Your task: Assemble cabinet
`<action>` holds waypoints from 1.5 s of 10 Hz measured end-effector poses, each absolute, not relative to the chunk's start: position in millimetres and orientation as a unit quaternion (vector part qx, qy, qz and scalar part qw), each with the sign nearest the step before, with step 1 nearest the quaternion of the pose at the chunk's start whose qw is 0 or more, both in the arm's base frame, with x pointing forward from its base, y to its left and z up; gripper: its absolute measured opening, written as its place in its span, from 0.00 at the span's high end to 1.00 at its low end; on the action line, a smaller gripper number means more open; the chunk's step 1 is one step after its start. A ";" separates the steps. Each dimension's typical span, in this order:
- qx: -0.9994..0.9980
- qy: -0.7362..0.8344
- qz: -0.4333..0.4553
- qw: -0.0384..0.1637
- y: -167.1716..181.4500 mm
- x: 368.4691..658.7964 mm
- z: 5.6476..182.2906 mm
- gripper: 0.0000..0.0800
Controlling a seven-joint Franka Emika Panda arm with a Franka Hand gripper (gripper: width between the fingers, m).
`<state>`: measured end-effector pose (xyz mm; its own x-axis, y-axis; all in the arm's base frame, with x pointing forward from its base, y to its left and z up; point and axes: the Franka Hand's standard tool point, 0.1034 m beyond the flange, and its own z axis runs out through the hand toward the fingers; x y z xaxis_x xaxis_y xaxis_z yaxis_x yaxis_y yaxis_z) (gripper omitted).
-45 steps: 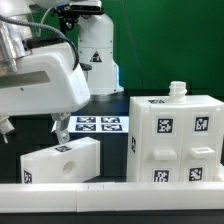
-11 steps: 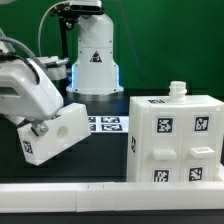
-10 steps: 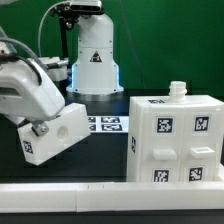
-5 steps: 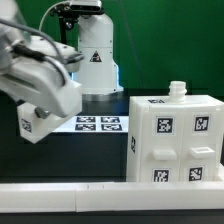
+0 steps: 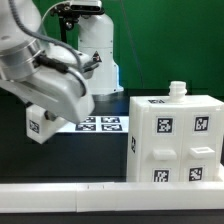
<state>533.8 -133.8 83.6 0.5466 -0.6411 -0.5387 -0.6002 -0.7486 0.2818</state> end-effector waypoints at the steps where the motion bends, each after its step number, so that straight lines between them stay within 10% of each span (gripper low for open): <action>1: 0.891 -0.346 -0.292 0.023 -140.0 533.8 73.7 0.64; 4: 0.890 -0.345 -0.297 0.023 -138.3 532.4 73.2 0.64; 7: 0.816 -0.475 -0.322 0.073 -150.6 512.5 70.6 0.64; 12: 0.802 -0.507 -0.310 0.061 -151.5 519.1 65.0 0.64; 15: 0.714 -0.610 -0.325 0.116 -138.0 521.1 68.2 0.64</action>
Offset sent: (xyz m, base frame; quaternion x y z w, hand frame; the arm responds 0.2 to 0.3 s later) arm 0.0000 0.0000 0.0000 0.0000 0.0000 0.0000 1.0000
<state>521.1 -138.0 68.2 0.0455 -0.9459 -0.3213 -0.7946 -0.2292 0.5622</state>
